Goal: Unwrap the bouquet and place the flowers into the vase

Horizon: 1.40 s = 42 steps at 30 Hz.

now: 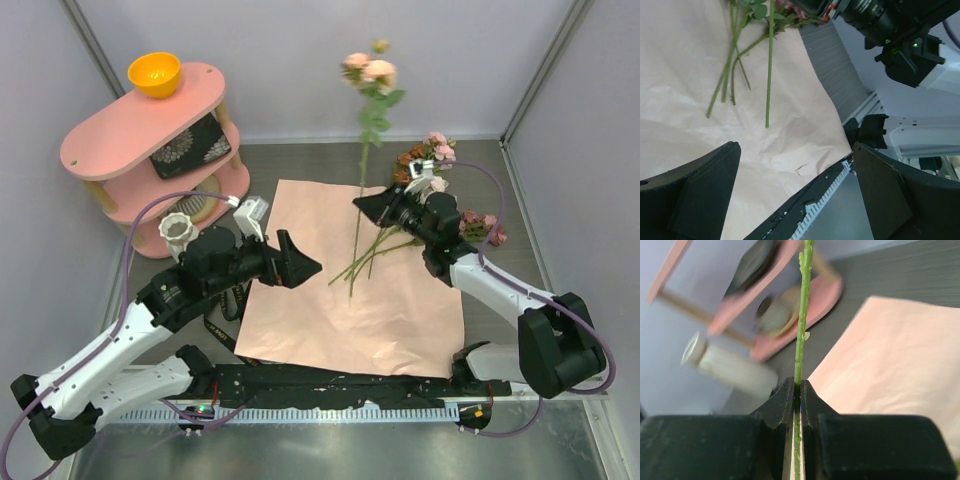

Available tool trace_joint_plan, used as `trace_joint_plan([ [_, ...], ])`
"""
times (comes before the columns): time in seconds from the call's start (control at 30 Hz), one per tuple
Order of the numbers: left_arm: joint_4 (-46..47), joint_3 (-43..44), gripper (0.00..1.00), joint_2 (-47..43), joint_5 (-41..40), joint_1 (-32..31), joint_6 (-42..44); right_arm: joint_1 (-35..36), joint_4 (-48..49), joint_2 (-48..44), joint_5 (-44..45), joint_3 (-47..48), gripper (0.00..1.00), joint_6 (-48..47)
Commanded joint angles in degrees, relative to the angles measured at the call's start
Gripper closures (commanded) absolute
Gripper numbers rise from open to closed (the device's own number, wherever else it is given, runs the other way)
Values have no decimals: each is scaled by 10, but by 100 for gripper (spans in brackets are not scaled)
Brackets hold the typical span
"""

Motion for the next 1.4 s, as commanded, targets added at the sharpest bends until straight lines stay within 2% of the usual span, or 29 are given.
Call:
trace_joint_plan([
  [0.0,59,35,0,18,117,20,-13,79,8,-74,-253,19,99,-212],
  [0.1,80,43,0,27,137,50,-35,135,-50,-120,-236,11,99,-260],
  [0.27,116,55,1,37,181,94,-43,196,-20,-165,-213,-26,99,-246],
  [0.33,118,59,10,38,181,103,-46,215,-48,-165,-210,-20,99,-257],
  [0.37,124,59,19,36,183,106,-51,222,-60,-162,-207,-13,99,-261],
  [0.5,171,53,33,22,190,108,-60,257,-97,-163,-186,-13,99,-285],
  [0.57,176,55,47,19,190,108,-51,269,-95,-164,-178,-19,99,-292],
  [0.6,173,60,64,18,190,108,-48,270,-101,-164,-168,-19,99,-294],
  [0.63,166,64,75,17,186,108,-43,270,-108,-164,-163,-17,99,-297],
  [0.67,154,71,96,15,180,108,-23,270,-116,-165,-154,-11,99,-302],
  [0.7,112,93,100,14,169,108,-8,270,-132,-167,-126,-8,92,-302],
  [0.77,61,124,100,14,123,108,41,271,-147,-173,-79,-5,66,-298],
  [0.8,-1,140,100,14,100,108,95,271,-166,-182,-33,-5,43,-294],
  [0.83,-33,182,100,13,28,108,127,270,-176,-187,58,-6,33,-291],
  [0.87,-64,204,100,9,-14,108,153,270,-197,-193,112,-12,25,-284],
  [0.9,-114,230,100,8,-59,108,204,270,-209,-205,164,-14,13,-283],
  [0.93,-134,273,100,7,-104,108,227,269,-218,-210,240,-17,9,-282],
  [0.97,-149,299,100,7,-187,108,246,268,-233,-215,262,-21,6,-283],
  [1.07,-174,373,100,7,-303,109,315,259,-242,-229,276,-30,5,-282],
  [1.2,-183,463,100,37,-375,108,349,256,-231,-224,257,-36,5,-276],
  [1.27,-209,524,100,57,-390,108,361,257,-230,-215,259,-34,5,-272],
  [1.37,-235,569,100,79,-415,108,392,256,-228,-210,261,-34,5,-269],
])
